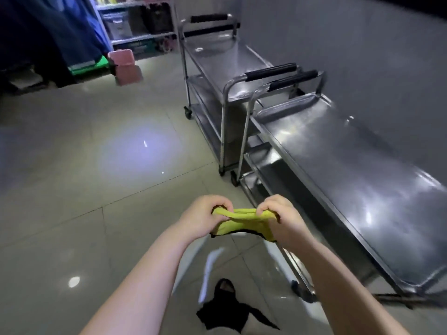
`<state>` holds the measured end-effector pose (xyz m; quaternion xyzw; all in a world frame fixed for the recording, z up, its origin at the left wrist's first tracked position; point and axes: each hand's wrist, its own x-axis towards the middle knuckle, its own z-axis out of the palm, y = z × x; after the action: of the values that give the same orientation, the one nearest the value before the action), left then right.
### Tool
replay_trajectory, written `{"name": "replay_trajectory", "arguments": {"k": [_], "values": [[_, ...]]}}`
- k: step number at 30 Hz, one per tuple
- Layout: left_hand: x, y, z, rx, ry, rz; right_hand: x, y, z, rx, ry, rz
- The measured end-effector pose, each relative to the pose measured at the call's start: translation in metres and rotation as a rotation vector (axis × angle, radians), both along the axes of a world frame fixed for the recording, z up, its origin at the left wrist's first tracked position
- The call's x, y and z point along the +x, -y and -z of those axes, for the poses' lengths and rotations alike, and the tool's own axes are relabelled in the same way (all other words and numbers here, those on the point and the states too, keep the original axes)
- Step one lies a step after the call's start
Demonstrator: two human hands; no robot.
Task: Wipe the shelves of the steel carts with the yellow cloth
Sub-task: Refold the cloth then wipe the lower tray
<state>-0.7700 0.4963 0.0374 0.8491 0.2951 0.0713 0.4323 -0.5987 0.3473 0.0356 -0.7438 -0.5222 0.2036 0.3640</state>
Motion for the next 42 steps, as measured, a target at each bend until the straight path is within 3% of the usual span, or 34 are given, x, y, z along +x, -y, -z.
{"name": "replay_trajectory", "arguments": {"k": [11,19,24,27,32,36,39,42], "values": [[0.119,-0.101,0.031,-0.083,-0.078,0.218,0.079,-0.069,0.041,-0.072,-0.146,0.328],[0.216,-0.122,0.086,-0.158,-0.204,0.657,0.072,-0.059,0.104,-0.113,-0.18,0.859],[0.25,-0.092,0.117,-0.266,-0.224,0.786,0.059,-0.031,0.145,-0.03,-0.269,1.115],[0.27,-0.065,0.168,-0.303,-0.252,0.811,0.07,-0.005,0.187,0.008,-0.323,1.232],[0.337,-0.003,0.306,-0.247,-0.216,0.864,0.132,0.04,0.297,0.005,-0.35,1.405],[0.425,0.048,0.4,-0.085,0.008,0.875,0.219,0.08,0.375,-0.004,-0.165,1.461],[0.478,0.07,0.458,-0.029,-0.005,0.856,0.269,0.101,0.432,-0.058,0.073,1.437],[0.499,0.074,0.499,-0.001,0.002,0.833,0.284,0.109,0.482,-0.182,0.158,1.383]]}}
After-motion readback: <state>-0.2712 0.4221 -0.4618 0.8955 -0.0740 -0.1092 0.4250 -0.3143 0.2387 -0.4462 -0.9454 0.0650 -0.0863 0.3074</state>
